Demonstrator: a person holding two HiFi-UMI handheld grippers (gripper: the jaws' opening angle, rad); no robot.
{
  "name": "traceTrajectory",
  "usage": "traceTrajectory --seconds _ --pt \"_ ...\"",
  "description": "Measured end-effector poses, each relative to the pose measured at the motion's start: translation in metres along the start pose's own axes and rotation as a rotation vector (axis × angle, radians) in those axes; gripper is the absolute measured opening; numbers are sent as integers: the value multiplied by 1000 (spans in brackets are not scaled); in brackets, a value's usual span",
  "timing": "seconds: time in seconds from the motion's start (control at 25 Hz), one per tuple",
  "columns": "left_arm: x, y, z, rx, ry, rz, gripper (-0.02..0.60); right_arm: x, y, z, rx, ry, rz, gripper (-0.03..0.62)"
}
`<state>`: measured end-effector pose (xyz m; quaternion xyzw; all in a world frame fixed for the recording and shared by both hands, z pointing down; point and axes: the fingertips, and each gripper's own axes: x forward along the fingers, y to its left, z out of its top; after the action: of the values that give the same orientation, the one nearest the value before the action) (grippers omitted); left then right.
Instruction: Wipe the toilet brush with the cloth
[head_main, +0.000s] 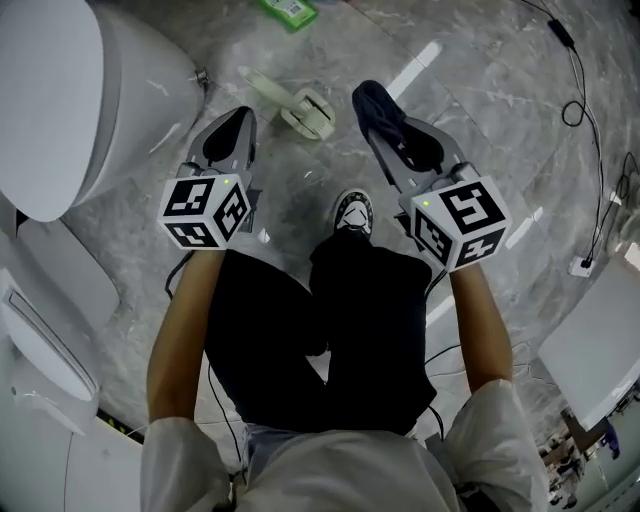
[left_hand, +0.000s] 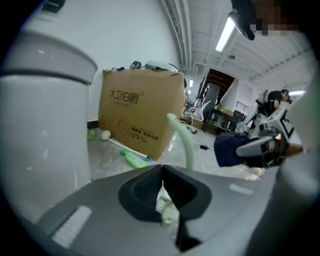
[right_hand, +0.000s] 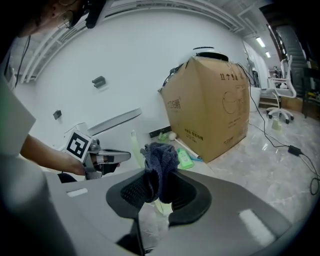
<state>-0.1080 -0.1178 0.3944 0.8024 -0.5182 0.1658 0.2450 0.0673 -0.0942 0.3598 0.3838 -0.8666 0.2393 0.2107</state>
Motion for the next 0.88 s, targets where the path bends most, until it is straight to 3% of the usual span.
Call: traceTrajectory --seconds 0.2,0.32,0.64,0.88 --pt "43 19 -35 83 14 -86 0 37 -11 -30 -25 -8 15 92" --pt "63 30 -52 94 26 -138 0 58 -16 -44 -30 -13 15 92" --pt "106 54 -113 -92 51 -129 0 100 -26 -78 -25 -30 8 92" --pt "118 58 -156 -175 65 -132 0 126 -32 -96 4 -39 24 92"
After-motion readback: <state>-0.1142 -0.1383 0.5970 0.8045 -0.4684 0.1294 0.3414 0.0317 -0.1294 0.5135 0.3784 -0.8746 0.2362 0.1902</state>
